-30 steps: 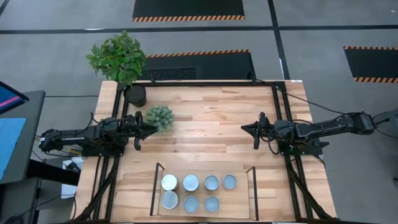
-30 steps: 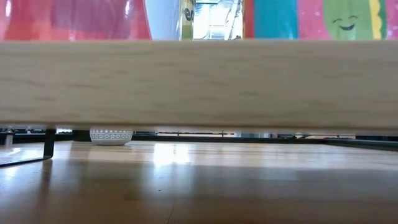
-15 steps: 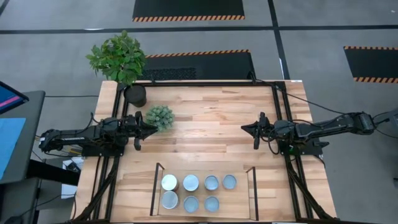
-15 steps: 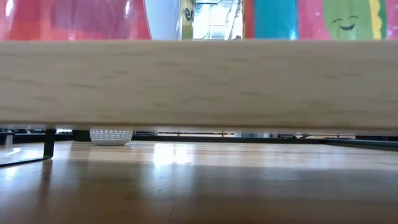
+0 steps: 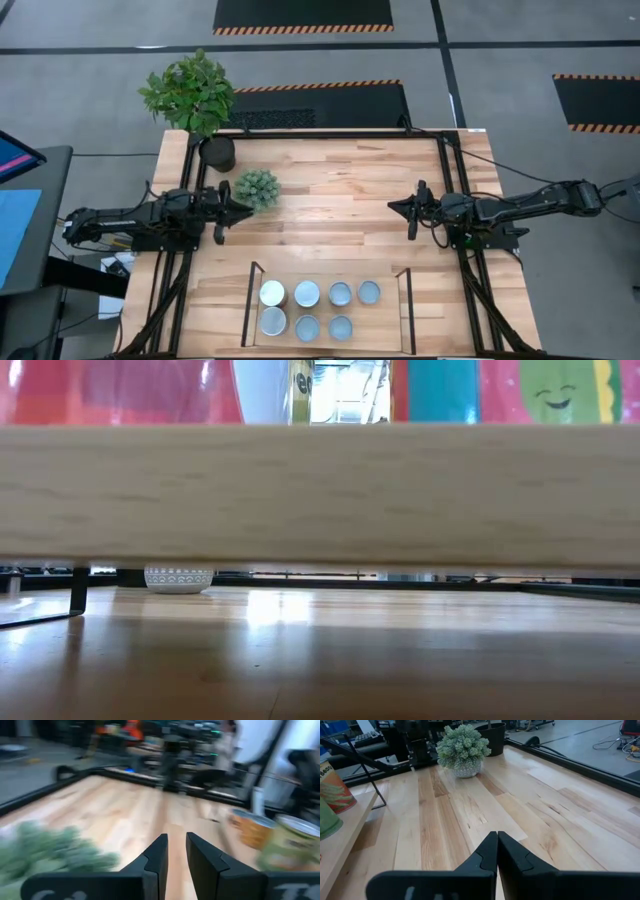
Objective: Pick and place cans onto a shelf
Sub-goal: Return to Home Position
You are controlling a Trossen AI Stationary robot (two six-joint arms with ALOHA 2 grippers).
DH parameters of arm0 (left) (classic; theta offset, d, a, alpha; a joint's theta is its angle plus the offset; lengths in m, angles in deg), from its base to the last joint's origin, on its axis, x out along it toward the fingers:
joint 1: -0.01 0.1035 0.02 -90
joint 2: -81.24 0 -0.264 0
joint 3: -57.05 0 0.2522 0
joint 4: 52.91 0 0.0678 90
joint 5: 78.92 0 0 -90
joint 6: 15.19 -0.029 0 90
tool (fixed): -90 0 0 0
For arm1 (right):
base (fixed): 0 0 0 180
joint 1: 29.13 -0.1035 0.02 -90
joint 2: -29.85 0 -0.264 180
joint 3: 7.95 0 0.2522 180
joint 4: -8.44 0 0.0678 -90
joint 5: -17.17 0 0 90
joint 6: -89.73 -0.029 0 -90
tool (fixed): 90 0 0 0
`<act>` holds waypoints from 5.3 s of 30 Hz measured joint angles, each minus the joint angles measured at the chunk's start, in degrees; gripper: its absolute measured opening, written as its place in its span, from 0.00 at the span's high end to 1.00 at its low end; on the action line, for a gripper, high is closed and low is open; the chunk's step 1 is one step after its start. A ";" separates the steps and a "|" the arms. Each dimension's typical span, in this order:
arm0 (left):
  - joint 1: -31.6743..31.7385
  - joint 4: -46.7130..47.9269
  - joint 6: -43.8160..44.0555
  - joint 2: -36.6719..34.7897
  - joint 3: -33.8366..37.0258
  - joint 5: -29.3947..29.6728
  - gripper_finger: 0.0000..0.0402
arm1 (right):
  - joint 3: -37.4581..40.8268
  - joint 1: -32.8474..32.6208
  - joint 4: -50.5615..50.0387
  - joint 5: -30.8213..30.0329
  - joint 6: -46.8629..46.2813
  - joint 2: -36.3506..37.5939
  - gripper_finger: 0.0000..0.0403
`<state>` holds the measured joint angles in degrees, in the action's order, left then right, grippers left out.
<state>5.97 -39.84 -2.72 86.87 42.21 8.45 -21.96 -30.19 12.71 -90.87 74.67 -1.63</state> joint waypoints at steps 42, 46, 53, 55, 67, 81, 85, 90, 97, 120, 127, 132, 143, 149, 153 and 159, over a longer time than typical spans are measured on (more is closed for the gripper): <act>-30.55 -27.82 1.50 31.39 0.24 12.97 0.85 | -0.02 0.00 -0.07 0.00 0.00 0.00 0.92; -31.61 -32.08 1.54 35.63 0.24 13.83 0.85 | 0.00 0.02 -0.05 -0.02 0.02 0.02 0.92; -33.78 -36.06 1.74 40.84 -0.80 13.65 0.85 | -0.02 0.02 -0.05 0.01 0.01 0.02 0.92; -34.35 -36.81 1.48 42.15 -1.37 14.06 0.85 | 0.00 0.00 -0.05 0.01 0.00 0.00 0.92; -37.22 -40.18 1.43 47.06 -2.21 15.97 0.85 | -0.02 0.02 -0.05 -0.02 -0.01 0.00 0.92; -35.76 -40.83 1.24 47.60 -2.25 25.39 0.85 | 0.00 0.02 -0.05 -0.02 0.00 0.00 0.92; -32.85 -44.96 -3.24 45.64 -2.25 26.06 0.85 | -0.01 0.01 -0.05 0.00 -0.01 0.00 0.92; -29.07 -45.21 -9.85 38.55 -2.25 25.95 0.85 | 0.00 0.00 -0.05 -0.02 -0.01 0.00 0.92; -23.06 -30.24 -10.63 22.69 -2.26 23.89 0.85 | 0.00 0.02 -0.03 0.00 -0.01 0.02 0.92; -10.39 1.60 -5.12 -4.87 -0.70 8.44 0.85 | -0.01 0.02 -0.48 -0.02 -0.01 0.02 0.92; -10.36 1.66 -5.11 -3.76 -0.70 8.50 0.85 | -0.02 0.00 -1.41 -0.02 0.02 0.00 0.92; -10.36 1.66 -5.12 -3.76 -0.70 8.56 0.85 | -0.01 0.01 -1.37 -0.01 -0.01 0.00 0.92; -10.36 1.68 -5.12 -3.76 -0.70 8.61 0.85 | -0.02 0.00 -1.37 0.00 0.00 0.00 0.92; -10.36 1.68 -5.13 -3.76 -0.70 8.61 0.85 | 0.00 0.00 -1.37 -0.01 0.00 0.00 0.92; -10.36 1.68 -5.14 -3.76 -0.70 8.61 0.85 | -0.02 0.00 -1.37 -0.01 0.00 0.00 0.92; -10.36 1.68 -5.14 -3.76 -0.70 8.61 0.85 | -0.02 0.00 -1.37 0.01 -0.01 0.00 0.92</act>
<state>-4.39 -38.16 -7.86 83.11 41.51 17.06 -21.98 -30.19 11.35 -90.87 74.66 -1.63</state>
